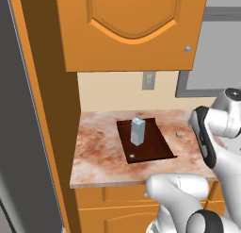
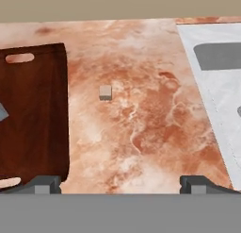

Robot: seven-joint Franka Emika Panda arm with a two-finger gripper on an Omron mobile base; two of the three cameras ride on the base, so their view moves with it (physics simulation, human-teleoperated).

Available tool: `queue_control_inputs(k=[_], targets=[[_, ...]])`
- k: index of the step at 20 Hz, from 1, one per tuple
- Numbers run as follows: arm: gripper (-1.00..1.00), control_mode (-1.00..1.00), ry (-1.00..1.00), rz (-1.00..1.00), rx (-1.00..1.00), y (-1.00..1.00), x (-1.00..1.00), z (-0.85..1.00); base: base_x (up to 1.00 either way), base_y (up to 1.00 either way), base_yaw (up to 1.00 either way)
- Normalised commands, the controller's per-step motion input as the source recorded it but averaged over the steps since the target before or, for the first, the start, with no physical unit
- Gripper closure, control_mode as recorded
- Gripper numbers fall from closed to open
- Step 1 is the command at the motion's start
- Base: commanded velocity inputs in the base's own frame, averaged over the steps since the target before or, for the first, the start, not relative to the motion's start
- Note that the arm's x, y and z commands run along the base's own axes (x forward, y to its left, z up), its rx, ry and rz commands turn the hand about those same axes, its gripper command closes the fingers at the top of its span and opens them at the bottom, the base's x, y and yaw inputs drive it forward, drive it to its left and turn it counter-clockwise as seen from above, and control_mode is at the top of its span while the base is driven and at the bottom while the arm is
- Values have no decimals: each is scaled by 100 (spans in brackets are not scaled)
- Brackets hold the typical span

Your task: Take out the milk from the fridge and place it on the tray on the counter. Then take the sugar cube near the tray and place it in the tray.

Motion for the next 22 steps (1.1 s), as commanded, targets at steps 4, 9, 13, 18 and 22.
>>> queue_control_inputs(k=[4,9,13,18,22], targets=[[-100,-100,6,0,0,0,31,-36,0,0,0],[-100,-100,3,0,1,0,47,-24,0,0,0],[-100,-100,0,0,3,0,42,-18,0,0,0],[-100,-100,0,0,8,0,33,-18,0,0,0],[-100,-100,0,0,7,0,32,-27,0,0,0]])
